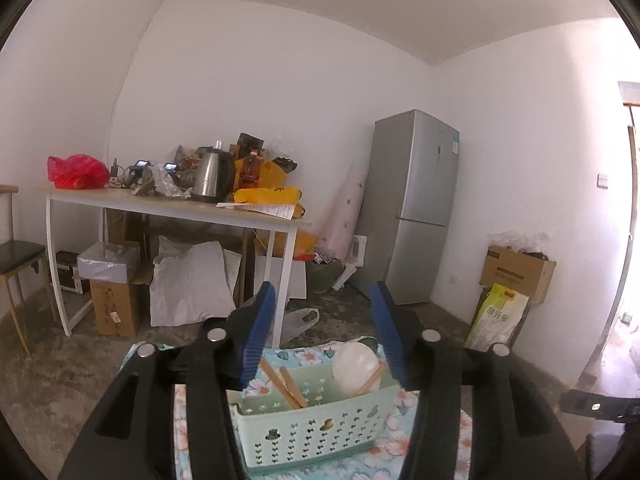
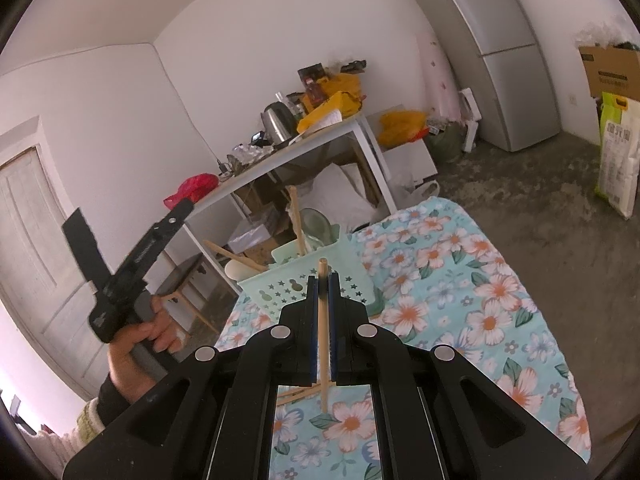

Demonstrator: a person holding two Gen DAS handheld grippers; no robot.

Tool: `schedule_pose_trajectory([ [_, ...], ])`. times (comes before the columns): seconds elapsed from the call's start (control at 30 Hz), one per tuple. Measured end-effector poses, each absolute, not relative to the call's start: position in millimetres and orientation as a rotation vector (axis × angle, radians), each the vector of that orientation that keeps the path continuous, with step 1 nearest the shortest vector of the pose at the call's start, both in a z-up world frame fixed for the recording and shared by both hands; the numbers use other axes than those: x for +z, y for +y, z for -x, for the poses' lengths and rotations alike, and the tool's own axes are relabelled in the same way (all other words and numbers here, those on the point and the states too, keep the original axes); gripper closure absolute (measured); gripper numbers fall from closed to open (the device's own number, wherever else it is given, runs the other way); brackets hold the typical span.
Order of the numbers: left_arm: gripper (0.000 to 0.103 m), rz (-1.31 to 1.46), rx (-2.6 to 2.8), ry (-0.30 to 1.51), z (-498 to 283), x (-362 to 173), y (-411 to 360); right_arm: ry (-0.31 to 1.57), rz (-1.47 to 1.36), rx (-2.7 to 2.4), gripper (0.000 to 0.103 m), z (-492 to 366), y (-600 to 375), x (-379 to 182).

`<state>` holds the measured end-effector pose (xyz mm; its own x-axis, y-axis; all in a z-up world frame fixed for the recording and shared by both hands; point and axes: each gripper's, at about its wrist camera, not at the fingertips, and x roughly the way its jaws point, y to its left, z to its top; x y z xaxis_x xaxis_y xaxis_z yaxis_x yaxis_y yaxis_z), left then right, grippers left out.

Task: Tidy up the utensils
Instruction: 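Lower the left tool's chopstick into the holder and open the left tool, then lower the right tool's chopstick into the holder and open the right tool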

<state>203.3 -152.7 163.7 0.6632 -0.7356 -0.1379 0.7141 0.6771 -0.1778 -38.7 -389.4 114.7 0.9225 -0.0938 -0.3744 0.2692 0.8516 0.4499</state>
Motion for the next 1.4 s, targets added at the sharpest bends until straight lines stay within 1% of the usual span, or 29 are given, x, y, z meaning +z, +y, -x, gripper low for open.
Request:
schedule_pose_trajectory([
  [0.13, 0.047, 0.14, -0.828, 0.236, -191, 167, -133, 0.332, -0.495, -0.189, 0.1, 39, -388, 122],
  [0.2, 0.043, 0.14, -0.829, 0.256, -185, 165, -125, 0.316, -0.48, -0.181, 0.1, 38, -388, 128],
  [0.37, 0.04, 0.12, -0.78, 0.365, -177, 147, -104, 0.275, -0.425, -0.141, 0.1, 28, -383, 147],
  [0.63, 0.034, 0.142, -0.662, 0.534, -169, 107, -69, 0.179, -0.277, -0.077, 0.1, 1, -363, 195],
  [0.73, 0.03, 0.146, -0.622, 0.573, -169, 98, -62, 0.139, -0.224, -0.074, 0.1, -9, -357, 210],
  [0.8, 0.026, 0.132, -0.586, 0.594, -169, 94, -59, 0.116, -0.205, -0.068, 0.1, -16, -355, 218],
  [0.93, 0.023, 0.08, -0.538, 0.615, -170, 88, -63, 0.08, -0.15, -0.082, 0.1, -35, -353, 230],
  [1.13, 0.022, -0.033, -0.45, 0.6, -166, 86, -69, 0.07, -0.042, -0.143, 0.1, -65, -344, 222],
  [1.4, 0.022, -0.052, -0.403, 0.605, -167, 89, -66, 0.135, 0.071, -0.189, 0.1, -114, -330, 171],
])
